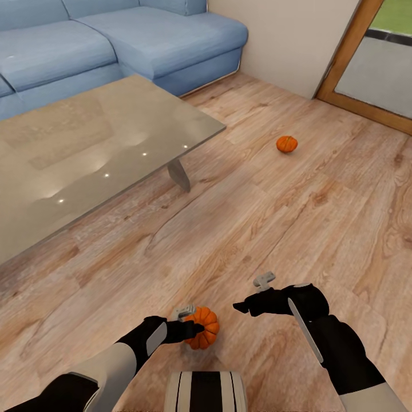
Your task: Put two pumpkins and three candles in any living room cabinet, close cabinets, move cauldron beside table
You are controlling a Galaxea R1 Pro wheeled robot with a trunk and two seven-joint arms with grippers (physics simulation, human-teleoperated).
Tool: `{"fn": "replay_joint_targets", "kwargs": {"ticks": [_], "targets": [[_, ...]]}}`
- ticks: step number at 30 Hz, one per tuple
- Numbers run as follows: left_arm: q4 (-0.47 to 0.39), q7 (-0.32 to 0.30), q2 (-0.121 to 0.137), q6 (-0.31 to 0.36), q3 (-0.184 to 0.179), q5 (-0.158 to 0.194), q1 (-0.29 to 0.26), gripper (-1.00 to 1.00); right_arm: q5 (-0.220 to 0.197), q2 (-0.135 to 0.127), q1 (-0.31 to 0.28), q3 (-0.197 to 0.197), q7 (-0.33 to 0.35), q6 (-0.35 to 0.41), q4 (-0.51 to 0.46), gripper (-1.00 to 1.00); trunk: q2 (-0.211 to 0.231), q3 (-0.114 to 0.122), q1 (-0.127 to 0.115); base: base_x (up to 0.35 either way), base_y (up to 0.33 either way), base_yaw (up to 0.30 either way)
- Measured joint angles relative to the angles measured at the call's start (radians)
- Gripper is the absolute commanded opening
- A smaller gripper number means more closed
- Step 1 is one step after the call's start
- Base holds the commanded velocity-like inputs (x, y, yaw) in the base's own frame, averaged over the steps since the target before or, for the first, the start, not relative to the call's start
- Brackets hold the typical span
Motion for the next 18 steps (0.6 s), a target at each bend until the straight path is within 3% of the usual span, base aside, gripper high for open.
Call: {"fn": "replay_joint_targets", "kwargs": {"ticks": [18], "targets": [[-0.001, 0.003, -0.001, 0.000, -0.001, 0.005, 0.000, 1.00, 0.000, 0.000, 0.000, 0.000, 0.000, 0.000, 0.001, 1.00, 0.000, 0.000, 0.000, 0.000, 0.000, 0.000]]}}
